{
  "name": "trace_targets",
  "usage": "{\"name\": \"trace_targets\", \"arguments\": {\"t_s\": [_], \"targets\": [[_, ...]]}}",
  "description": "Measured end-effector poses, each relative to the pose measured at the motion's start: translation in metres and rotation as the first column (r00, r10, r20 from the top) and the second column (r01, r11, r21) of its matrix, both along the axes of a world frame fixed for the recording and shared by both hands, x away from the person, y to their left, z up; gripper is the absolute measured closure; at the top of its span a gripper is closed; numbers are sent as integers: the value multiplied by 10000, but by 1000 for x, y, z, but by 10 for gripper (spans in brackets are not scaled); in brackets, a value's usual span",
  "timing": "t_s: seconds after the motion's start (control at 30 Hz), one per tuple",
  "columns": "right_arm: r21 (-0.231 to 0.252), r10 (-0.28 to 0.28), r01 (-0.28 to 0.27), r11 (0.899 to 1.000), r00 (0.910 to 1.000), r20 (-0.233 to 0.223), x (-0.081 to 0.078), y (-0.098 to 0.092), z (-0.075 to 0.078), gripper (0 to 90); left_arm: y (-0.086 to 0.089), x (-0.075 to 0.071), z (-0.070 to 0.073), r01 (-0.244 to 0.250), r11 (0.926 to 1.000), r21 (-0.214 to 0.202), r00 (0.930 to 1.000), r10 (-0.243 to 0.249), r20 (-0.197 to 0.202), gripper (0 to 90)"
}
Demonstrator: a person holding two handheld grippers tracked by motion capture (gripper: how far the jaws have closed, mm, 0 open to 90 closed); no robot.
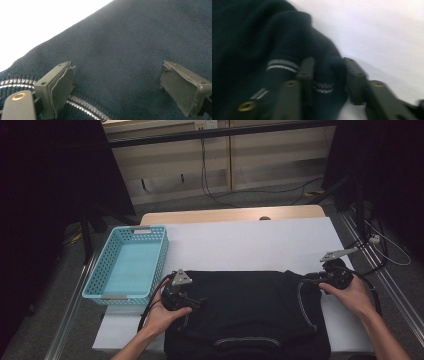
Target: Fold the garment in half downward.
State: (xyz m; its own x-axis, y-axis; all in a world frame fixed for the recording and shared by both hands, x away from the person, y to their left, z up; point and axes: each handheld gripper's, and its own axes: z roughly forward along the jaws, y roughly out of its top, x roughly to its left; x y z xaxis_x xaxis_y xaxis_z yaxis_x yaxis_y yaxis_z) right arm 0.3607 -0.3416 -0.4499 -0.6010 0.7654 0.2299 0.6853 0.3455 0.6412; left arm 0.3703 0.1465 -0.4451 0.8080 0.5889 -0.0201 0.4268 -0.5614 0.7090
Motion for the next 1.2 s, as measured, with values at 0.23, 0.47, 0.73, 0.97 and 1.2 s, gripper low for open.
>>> {"name": "trace_targets", "arguments": {"t_s": [0.23, 0.47, 0.73, 0.97, 1.2], "targets": [[-319, -94, 103, 9994, 9996, 279, -6, 8, 4, 797, 2, 0, 2, -17, 10000, -9, 10000, 17, 17, 120], [-902, -1217, 1362, 9866, 9811, 1505, -11, 0, 19, 808, 3, 1, 3, -175, 9997, -140, 9998, 177, 134, 120], [-1098, -1978, 2356, 9656, 9400, 2779, -15, -4, 34, 814, 6, 3, 6, -456, 9983, -377, 9985, 466, 286, 120], [-1112, -2511, 3023, 9467, 9090, 3327, -10, -11, 44, 819, 2, 9, 8, -557, 9973, -475, 9973, 579, 444, 125], [-1154, -2970, 3549, 9278, 8893, 3477, -4, -30, 52, 820, -3, 13, 20, -630, 9952, -750, 9960, 674, 579, 149]]}}
